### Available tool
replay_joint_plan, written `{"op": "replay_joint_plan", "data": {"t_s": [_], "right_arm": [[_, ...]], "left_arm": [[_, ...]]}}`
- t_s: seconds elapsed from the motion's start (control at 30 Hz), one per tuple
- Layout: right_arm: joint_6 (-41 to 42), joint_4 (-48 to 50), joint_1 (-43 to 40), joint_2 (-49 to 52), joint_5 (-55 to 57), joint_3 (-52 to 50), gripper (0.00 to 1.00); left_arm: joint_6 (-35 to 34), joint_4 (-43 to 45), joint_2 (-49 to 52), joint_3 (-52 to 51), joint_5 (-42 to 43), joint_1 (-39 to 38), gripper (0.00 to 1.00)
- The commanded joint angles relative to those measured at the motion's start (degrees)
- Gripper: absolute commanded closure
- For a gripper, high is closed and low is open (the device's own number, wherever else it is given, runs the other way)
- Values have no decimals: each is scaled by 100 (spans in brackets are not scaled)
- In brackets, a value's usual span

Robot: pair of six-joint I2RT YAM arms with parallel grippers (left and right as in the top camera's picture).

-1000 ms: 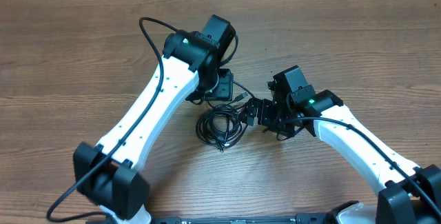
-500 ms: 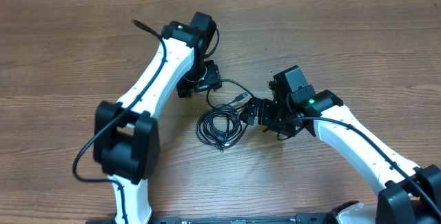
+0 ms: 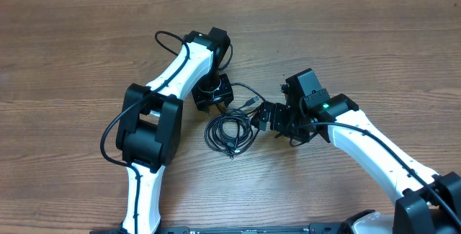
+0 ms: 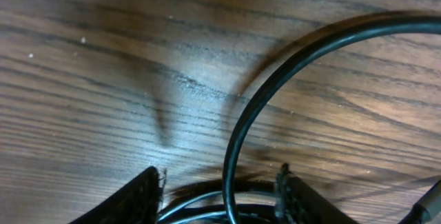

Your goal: Untangle cables

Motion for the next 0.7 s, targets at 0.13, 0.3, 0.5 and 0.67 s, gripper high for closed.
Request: {"op": "replay_joint_plan", "data": {"t_s": [0.13, 0.3, 0.5, 0.67], "right_arm": [[-17, 24, 9, 15, 92, -35, 0], [-17, 24, 9, 15, 92, -35, 0], [-17, 24, 9, 15, 92, -35, 0], [-17, 24, 9, 15, 94, -35, 0]], "left_arm": [[-48, 149, 66, -31, 42, -28, 55], [-26, 160, 66, -31, 44, -31, 66], [-26, 160, 66, -31, 44, -39, 76], [15, 157, 66, -31, 46, -39, 69]]}}
